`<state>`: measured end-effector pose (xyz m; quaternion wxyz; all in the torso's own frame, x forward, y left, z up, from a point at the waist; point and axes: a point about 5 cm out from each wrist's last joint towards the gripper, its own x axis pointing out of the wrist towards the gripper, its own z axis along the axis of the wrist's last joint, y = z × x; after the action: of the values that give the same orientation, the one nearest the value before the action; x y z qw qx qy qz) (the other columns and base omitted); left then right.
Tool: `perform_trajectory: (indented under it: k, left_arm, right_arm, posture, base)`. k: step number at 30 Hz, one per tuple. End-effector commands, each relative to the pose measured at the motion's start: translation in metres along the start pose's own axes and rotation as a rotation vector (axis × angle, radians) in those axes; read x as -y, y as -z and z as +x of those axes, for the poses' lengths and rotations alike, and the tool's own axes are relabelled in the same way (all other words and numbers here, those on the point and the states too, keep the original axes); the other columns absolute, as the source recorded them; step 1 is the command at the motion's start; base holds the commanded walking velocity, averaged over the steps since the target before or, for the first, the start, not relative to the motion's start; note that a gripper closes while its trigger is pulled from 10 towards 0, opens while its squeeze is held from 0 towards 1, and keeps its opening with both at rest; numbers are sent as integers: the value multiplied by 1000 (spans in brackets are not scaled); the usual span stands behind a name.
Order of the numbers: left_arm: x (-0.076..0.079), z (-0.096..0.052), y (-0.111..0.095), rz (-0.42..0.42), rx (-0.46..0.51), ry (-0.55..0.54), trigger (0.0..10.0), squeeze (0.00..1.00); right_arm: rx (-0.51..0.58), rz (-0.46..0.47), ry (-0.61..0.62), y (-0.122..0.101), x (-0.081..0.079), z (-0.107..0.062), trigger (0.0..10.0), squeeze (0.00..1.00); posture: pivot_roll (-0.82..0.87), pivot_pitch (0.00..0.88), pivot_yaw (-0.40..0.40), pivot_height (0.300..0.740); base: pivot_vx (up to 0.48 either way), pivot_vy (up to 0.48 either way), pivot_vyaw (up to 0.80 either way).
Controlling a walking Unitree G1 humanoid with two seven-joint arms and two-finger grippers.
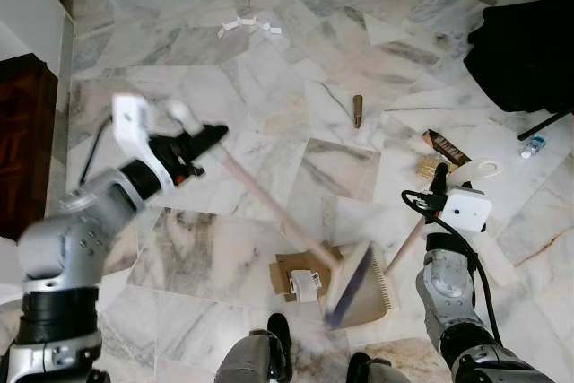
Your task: Sweep floor
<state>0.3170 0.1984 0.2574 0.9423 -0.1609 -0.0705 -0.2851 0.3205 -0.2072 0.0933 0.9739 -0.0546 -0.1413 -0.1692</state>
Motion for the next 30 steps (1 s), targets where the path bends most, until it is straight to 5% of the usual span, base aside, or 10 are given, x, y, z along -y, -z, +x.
perform_trajectory:
  k: [1,11,17,21,30]
  left_arm:
    - [-8,-7,-22,31,89,-38,10000,0]
    - [-40,-16,-35,224,164,-330,10000,0]
    - [-58,-21,-17,412,83,-467,10000,0]
    - [-70,-25,20,523,-57,-491,10000,0]
    - [-78,-24,90,386,-197,-487,10000,0]
  right_arm:
    - [-70,-10,-7,12,-2,-10,10000,0]
    - [-65,-10,-10,12,-1,-10,10000,0]
    - [-57,-13,-10,12,0,-12,10000,0]
    - [-52,-14,-6,12,2,-14,10000,0]
    - [-40,-22,-1,13,8,-18,10000,0]
  posture:
    - [259,284,138,740]
    - [253,295,133,740]
    - [247,302,134,740]
    - [232,313,136,740]
    - [191,334,127,740]
  base:
    - [0,0,0]
    - [0,0,0]
    - [0,0,0]
    - [0,0,0]
    - [0,0,0]
